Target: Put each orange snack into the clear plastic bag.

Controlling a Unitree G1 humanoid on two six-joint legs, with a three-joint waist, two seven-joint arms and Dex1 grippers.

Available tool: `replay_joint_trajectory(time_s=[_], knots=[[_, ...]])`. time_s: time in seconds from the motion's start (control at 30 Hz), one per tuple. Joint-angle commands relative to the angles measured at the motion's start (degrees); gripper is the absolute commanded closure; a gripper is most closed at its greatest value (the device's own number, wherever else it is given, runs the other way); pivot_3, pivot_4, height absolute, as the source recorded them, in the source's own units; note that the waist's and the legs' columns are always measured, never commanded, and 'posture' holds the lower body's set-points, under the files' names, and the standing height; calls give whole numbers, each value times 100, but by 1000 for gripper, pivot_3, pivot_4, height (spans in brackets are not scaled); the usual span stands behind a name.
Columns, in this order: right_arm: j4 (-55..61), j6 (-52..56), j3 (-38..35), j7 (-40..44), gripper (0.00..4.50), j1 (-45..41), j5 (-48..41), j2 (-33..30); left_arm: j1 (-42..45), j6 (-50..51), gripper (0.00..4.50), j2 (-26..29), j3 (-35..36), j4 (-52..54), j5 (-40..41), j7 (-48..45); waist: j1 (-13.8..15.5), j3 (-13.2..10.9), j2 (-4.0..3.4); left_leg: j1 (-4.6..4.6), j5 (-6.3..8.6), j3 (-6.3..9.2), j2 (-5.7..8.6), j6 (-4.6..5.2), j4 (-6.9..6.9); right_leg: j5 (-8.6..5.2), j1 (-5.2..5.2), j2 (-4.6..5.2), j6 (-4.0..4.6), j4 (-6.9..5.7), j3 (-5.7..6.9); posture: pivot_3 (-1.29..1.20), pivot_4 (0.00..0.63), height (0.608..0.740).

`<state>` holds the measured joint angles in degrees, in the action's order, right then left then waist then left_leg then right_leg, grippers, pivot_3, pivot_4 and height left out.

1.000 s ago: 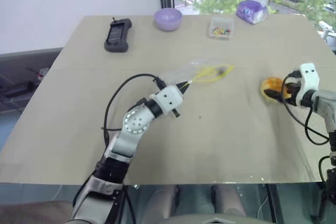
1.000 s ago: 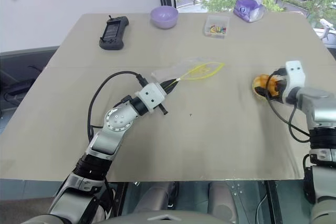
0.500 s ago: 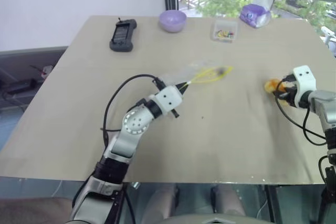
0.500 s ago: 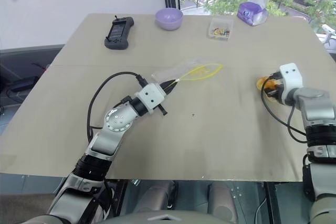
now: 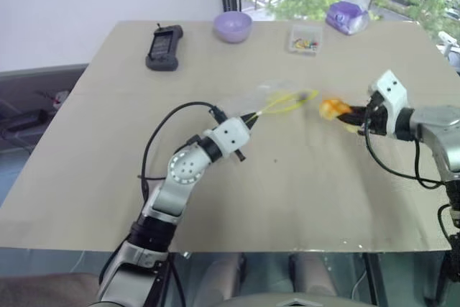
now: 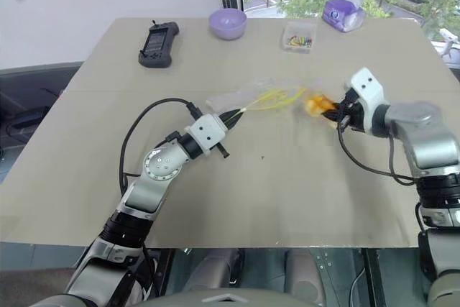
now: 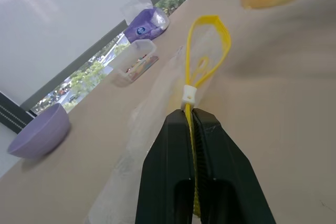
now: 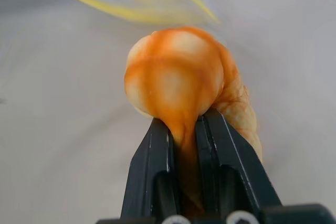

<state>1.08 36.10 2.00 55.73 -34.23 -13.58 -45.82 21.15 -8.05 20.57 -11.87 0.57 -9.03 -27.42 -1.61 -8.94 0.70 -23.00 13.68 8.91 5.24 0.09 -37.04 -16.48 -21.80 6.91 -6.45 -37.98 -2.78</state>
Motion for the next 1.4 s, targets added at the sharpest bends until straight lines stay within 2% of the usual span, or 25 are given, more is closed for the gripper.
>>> replay_joint_trajectory(time_s=[0.03,0.1,0.23,0.63,0.83,0.93,1.1,1.13,1.23,1.33,1.4], knots=[[485,176,110,306,4459,-142,-179,-157,70,-139,4500,-18,-44,132,-6,-25,42,0,0,0,0,3,0,0,0,0,1,0,0,0,3,0,150,740],[649,225,346,507,4459,-312,-179,-180,111,-179,4500,-52,-99,87,0,-60,71,-1,-1,0,0,3,1,0,-1,0,0,0,0,-2,4,0,150,740],[203,187,711,396,4459,-769,84,62,169,-192,4500,-143,-176,81,8,-101,74,-3,-2,0,0,0,2,0,-1,0,-1,0,0,-3,3,0,150,740],[-733,189,1115,384,4459,-1347,429,521,134,-291,4500,-265,-360,173,14,-203,81,-3,-2,-6,-1,4,4,-1,0,0,-8,4,0,-1,5,0,150,740],[-1033,449,1038,344,4459,-1677,418,733,169,-450,4500,-227,-502,117,25,-377,69,-4,-3,-6,-1,3,5,-2,1,0,-11,3,1,-3,4,0,150,740],[-729,883,916,643,4459,-1726,-14,821,195,-549,4500,-243,-555,66,45,-469,73,-4,-3,-9,-1,4,4,-2,1,0,-13,3,1,-2,4,0,150,740],[-1320,399,1104,-33,4459,-1789,655,863,298,-669,4500,-333,-624,-47,46,-512,83,-2,-4,-54,-1,13,6,-2,-17,1,-53,6,1,-12,12,0,150,740],[-1280,465,1044,-57,4459,-1770,591,936,322,-686,4500,-352,-631,-74,45,-509,82,-2,-4,-81,-2,17,8,-3,-28,1,-80,7,2,-23,14,0,150,740],[-724,1065,841,83,4459,-1619,94,1156,390,-700,4500,-436,-672,-121,35,-492,46,-2,-4,-85,-2,9,9,-4,-23,1,-93,9,2,-30,9,0,150,740],[-1121,795,851,-586,4459,-1594,528,1306,443,-719,4500,-507,-712,-165,42,-492,23,-2,-5,-85,-2,6,7,-4,-20,1,-96,9,2,-29,5,0,150,740],[-975,1150,567,-753,4459,-1573,206,1588,457,-752,4500,-546,-732,-192,40,-509,26,-2,-5,-84,-3,7,11,-3,-26,1,-93,10,2,-34,5,0,150,740]])
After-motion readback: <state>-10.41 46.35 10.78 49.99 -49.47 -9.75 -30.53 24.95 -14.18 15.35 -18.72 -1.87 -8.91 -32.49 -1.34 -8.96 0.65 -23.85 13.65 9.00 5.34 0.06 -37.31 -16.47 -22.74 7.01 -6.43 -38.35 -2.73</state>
